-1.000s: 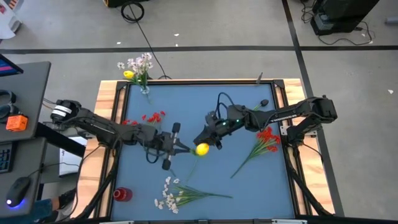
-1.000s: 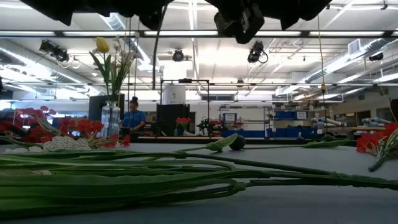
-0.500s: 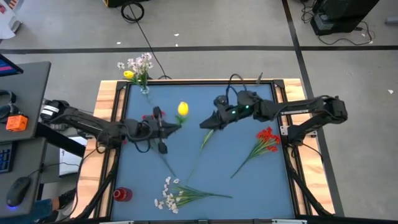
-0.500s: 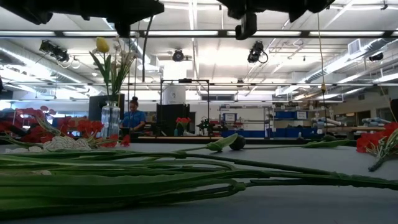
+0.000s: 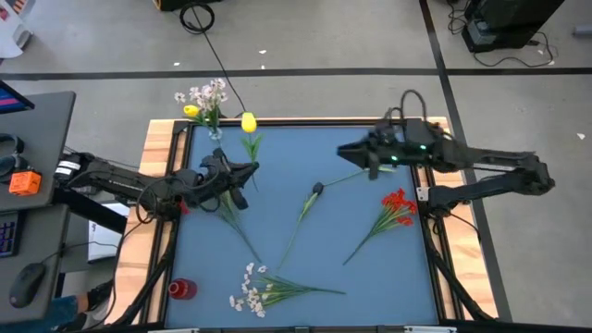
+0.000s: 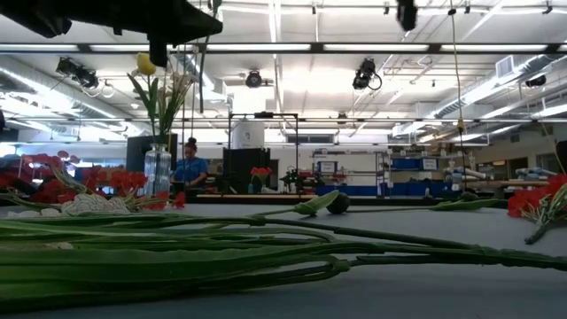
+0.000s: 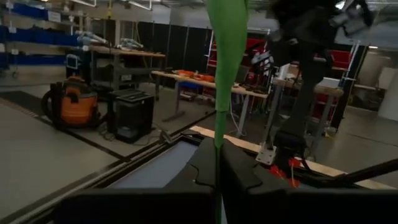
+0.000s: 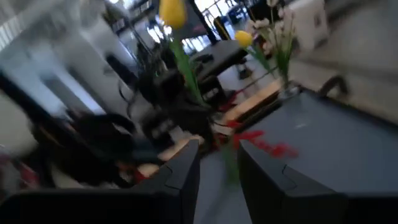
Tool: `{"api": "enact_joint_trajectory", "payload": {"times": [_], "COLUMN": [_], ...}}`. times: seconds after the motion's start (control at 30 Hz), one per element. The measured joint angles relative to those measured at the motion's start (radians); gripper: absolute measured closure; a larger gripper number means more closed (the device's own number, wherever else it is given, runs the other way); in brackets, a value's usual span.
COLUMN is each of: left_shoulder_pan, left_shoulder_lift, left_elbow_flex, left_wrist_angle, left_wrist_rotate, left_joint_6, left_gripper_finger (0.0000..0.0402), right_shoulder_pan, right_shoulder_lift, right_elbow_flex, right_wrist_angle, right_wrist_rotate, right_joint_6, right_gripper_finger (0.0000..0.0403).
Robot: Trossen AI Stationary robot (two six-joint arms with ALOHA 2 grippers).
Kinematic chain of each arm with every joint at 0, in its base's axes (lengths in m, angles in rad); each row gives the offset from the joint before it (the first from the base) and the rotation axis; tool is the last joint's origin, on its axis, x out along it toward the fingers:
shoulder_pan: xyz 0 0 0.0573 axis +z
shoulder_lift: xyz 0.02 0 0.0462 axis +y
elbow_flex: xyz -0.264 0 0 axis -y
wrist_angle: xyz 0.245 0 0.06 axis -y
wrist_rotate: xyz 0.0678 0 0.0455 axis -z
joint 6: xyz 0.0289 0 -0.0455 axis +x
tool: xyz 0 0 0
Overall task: Sort flowers into vase by color
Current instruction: Put the yellow flower into the transparent vase
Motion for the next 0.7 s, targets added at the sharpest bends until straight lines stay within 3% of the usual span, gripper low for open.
{"api": "enact_joint_trajectory", "payload": {"times": [0.13,0.27,0.4,0.6,0.7], "left_shoulder_pan": [0.015,0.016,0.020,0.020,0.020], "left_shoulder_lift": [-0.004,-0.005,-0.005,-0.005,-0.007], "left_elbow_flex": [0.000,0.000,0.000,0.000,0.000], "left_wrist_angle": [-0.012,-0.016,-0.015,-0.009,-0.010], "left_wrist_rotate": [0.001,0.001,0.001,-0.009,-0.084], "left_joint_6": [-0.042,-0.052,-0.053,0.044,0.058], "left_gripper_finger": [0.0395,0.0395,0.0395,0.0395,0.0395], "right_shoulder_pan": [0.028,0.027,0.029,0.028,0.028], "right_shoulder_lift": [-0.073,-0.134,-0.209,-0.285,-0.290], "right_elbow_flex": [0.000,0.000,0.000,0.000,0.000], "right_wrist_angle": [-0.112,-0.169,-0.216,-0.295,-0.322], "right_wrist_rotate": [0.015,0.016,0.044,0.067,0.087], "right_joint_6": [-0.249,-0.245,-0.346,-0.435,-0.448], "right_gripper_finger": [0.0286,0.0287,0.0303,0.0333,0.0336]}}
